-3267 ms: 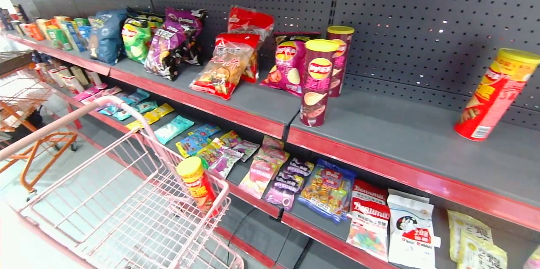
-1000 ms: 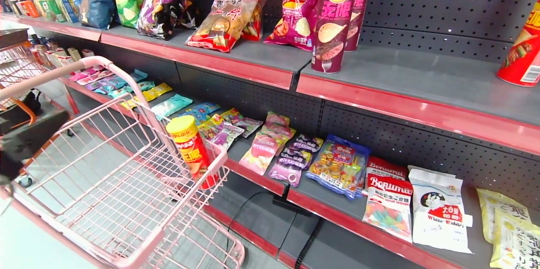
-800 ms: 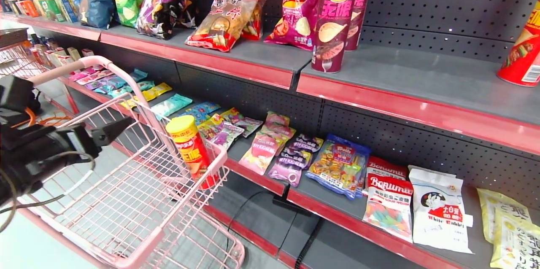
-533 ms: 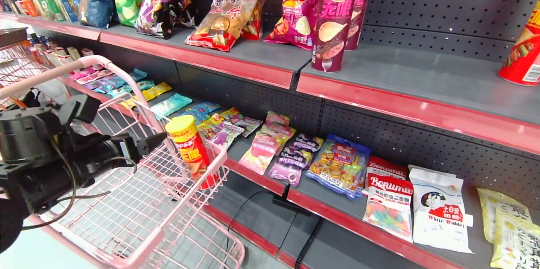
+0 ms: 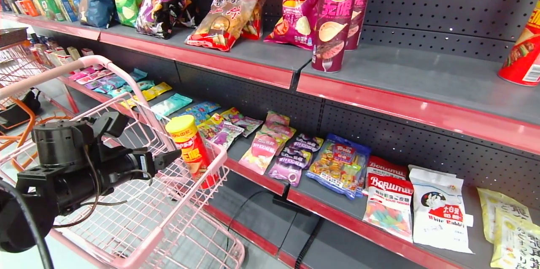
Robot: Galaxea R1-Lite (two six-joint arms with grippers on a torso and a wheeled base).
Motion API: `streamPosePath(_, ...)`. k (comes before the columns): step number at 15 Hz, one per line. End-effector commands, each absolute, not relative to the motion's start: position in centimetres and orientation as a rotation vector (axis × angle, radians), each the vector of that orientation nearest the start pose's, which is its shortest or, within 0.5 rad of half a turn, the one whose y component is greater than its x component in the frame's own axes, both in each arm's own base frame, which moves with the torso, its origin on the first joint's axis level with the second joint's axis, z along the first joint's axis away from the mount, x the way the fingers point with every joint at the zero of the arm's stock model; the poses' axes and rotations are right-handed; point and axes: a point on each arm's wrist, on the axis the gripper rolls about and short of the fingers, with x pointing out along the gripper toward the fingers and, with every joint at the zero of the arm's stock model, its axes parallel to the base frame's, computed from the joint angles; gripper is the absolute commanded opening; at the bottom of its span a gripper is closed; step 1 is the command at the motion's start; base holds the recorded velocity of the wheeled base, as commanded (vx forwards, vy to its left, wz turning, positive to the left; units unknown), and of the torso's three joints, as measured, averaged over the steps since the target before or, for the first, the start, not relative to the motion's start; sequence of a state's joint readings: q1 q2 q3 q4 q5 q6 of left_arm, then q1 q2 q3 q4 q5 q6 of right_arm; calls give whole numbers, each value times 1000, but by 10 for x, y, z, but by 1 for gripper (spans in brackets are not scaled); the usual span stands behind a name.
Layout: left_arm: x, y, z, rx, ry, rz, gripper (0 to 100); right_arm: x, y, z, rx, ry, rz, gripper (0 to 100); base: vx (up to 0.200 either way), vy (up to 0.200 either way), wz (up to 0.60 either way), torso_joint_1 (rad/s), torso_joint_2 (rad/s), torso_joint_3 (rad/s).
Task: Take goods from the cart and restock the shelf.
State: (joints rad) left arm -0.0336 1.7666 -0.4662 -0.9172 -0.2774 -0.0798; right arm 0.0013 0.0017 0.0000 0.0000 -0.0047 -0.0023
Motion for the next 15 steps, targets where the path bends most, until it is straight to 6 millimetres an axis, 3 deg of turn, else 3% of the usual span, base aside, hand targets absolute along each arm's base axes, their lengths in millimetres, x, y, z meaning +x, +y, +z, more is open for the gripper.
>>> streamPosePath(1, 281, -16, 106, -123, 391, -294, 100, -23, 0, 76, -3, 3, -3, 100, 0, 0, 0, 0, 0, 0)
streamPosePath(6, 306, -19, 89, -65, 315, -392, 100, -23, 0, 76, -3, 3, -3, 100, 0, 0, 0, 0, 0, 0)
streamPosePath(9, 324, -21, 90, -58, 281, -405, 100, -23, 0, 76, -5, 3, -3, 100, 0, 0, 0, 0, 0, 0)
streamPosePath(15, 331, -26, 86, -59, 283, -433, 100, -23, 0, 76, -5, 3, -3, 100, 0, 0, 0, 0, 0, 0)
